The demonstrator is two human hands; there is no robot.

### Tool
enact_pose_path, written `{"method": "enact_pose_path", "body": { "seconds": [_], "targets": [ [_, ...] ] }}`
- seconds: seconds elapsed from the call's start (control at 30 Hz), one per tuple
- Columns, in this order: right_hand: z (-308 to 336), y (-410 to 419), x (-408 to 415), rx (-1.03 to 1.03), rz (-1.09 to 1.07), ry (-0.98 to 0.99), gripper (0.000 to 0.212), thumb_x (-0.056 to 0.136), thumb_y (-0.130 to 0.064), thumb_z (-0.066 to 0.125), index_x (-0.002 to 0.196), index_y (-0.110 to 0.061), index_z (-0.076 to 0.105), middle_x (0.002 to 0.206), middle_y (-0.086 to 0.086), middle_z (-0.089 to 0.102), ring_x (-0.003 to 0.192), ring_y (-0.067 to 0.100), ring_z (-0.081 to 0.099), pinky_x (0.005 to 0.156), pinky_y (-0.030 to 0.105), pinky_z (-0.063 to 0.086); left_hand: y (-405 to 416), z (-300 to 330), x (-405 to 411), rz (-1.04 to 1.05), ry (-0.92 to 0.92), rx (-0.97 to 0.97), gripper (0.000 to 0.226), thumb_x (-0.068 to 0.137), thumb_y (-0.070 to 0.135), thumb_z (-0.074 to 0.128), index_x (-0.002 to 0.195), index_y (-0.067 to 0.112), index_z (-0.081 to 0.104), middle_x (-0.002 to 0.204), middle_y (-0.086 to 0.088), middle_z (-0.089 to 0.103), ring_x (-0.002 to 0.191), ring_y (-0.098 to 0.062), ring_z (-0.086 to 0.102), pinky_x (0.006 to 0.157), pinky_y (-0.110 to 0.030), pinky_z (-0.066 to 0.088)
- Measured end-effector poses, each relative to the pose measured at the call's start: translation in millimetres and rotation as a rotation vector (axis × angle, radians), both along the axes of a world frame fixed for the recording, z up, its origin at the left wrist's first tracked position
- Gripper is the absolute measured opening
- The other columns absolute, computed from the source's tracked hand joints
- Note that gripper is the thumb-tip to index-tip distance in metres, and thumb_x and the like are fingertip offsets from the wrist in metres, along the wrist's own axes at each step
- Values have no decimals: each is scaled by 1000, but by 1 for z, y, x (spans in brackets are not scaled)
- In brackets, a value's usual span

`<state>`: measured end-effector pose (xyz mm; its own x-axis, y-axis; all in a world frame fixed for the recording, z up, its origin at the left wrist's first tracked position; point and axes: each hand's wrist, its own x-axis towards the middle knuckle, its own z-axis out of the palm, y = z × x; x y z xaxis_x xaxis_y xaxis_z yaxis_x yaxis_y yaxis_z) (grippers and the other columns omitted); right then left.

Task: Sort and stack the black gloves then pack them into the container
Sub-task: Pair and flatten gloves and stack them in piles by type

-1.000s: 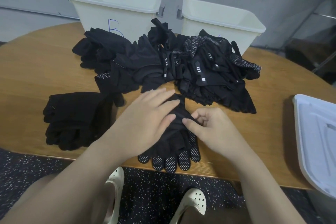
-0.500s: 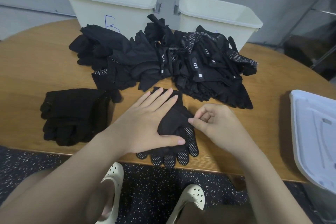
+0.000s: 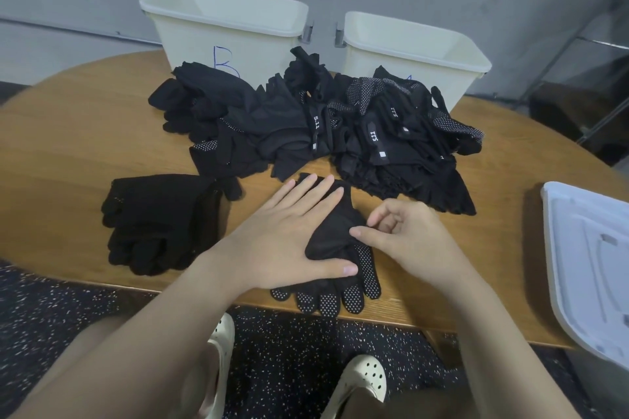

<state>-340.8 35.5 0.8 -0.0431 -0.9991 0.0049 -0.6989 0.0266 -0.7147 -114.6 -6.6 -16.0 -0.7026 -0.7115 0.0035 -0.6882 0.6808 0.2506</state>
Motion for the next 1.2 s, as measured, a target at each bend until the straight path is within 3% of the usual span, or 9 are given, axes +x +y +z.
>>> {"method": "enact_pose_path", "body": {
  "seconds": [0.1, 0.23, 0.37, 0.47, 0.6, 0.7, 0.87, 1.07, 1.2],
  "targets": [
    [11, -4, -5, -40, 51, 2, 20, 85, -39, 80, 77, -23, 71, 64, 2, 66, 53, 4, 51, 55, 18, 43, 1, 8, 9, 9, 22, -93, 90, 92, 85, 14, 164, 34, 0, 170, 10, -19, 153, -8, -28, 127, -41, -12],
    [20, -24, 4, -243, -20, 34, 21, 92, -33, 75, 76, -21, 69, 67, 5, 65, 61, 22, 57, 62, 36, 50, -5, 19, 29, 102, 82, -191, 79, 97, 73, 5, 164, 31, 17, 172, 7, -4, 157, -12, -18, 128, -43, -11],
    [30, -66, 29, -344, 151, 238, 14, 93, -35, 70, 83, -26, 66, 78, -9, 62, 76, 13, 58, 75, 39, 53, -14, 17, 53, 227, 129, -269, 72, 103, 66, 16, 160, 24, 34, 169, 2, 23, 159, -18, 4, 129, -48, 0],
    [37, -99, 49, -409, 321, 415, 15, 94, -35, 69, 105, -24, 67, 99, -9, 60, 97, 15, 56, 87, 42, 51, -17, 17, 65, 292, 101, -316, 68, 102, 62, 24, 154, 22, 46, 164, -1, 37, 157, -22, 19, 128, -53, 10],
    [37, -136, 76, -464, 391, 641, 39, 92, -32, 74, 126, -15, 66, 120, 2, 62, 111, 25, 54, 97, 40, 44, -21, 16, 71, 316, 104, -307, 68, 101, 61, 26, 152, 21, 48, 162, -3, 40, 156, -23, 23, 128, -52, 12],
    [33, -154, 84, -463, 381, 728, 27, 96, -33, 69, 117, -16, 72, 114, 2, 67, 109, 27, 57, 92, 42, 42, -23, 13, 73, 314, 95, -264, 68, 104, 61, 22, 154, 22, 44, 164, -1, 36, 157, -21, 20, 129, -50, 10],
    [43, -159, 86, -505, 300, 570, 15, 101, -25, 63, 105, -16, 73, 96, -3, 69, 95, 22, 57, 90, 41, 43, -31, 6, 76, 342, 149, -222, 56, 104, 47, 41, 149, 15, 52, 160, -3, 43, 154, -20, 29, 130, -43, 7],
    [71, -158, 91, -499, 128, 172, 13, 102, -21, 61, 90, -21, 67, 75, -16, 60, 69, -2, 54, 69, 11, 38, -32, 1, 69, 419, 281, -277, 39, 96, 27, 65, 130, 7, 68, 134, -8, 67, 133, -25, 57, 124, -46, 27],
    [93, -154, 87, -433, 68, -107, 21, 103, -23, 59, 85, -17, 68, 68, -12, 58, 64, 1, 50, 66, 19, 40, -31, 7, 64, 478, 455, -291, 37, 98, 24, 61, 132, 8, 65, 132, -6, 65, 127, -23, 59, 124, -44, 30]
  ]
}}
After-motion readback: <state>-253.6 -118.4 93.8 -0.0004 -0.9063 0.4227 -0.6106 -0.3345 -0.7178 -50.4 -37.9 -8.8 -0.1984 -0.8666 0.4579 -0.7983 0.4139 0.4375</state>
